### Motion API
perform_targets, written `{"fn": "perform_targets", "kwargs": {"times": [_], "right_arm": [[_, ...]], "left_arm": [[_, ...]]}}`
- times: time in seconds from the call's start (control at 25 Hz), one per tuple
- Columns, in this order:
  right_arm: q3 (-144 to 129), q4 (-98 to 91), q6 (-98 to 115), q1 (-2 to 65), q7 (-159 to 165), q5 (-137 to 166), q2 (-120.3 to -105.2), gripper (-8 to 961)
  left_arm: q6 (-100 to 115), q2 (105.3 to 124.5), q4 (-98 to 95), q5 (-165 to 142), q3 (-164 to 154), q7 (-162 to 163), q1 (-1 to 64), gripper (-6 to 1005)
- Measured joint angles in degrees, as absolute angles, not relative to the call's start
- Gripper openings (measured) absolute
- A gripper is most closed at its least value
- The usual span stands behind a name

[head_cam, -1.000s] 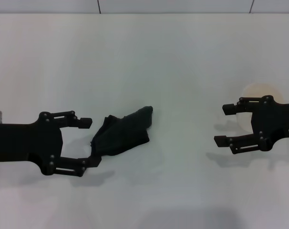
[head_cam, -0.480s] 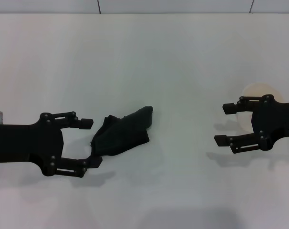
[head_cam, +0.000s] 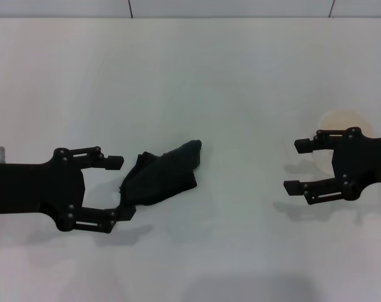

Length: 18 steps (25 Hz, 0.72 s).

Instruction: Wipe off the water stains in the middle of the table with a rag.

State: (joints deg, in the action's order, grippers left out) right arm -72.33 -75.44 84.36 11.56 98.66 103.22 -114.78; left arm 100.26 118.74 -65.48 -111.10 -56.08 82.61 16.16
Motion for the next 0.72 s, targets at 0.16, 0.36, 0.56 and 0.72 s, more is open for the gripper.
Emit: {"fn": "perform_targets", "kwargs": {"times": [0.16,0.36,0.56,0.72], "right_arm": [[-72.33,-75.36,84.38,11.60,98.70,103.33,-114.78,841],[-72.33,-75.43,84.38,11.48,98.79,103.88,-114.85,841],[-72.33,-75.45,84.38,11.45,98.79,103.89,-114.87,841],[-72.33,-75.61,84.40,11.43,98.81,103.89,-114.88,841]], "left_arm": [[100.23,118.80,-65.24,-111.10,-56.08,82.33,16.24,880],[100.19,118.83,-65.19,-111.10,-56.07,82.08,16.26,880],[100.19,118.83,-65.12,-111.10,-56.07,82.08,16.26,880],[100.19,118.83,-65.12,-110.94,-56.07,82.08,16.26,880]]}}
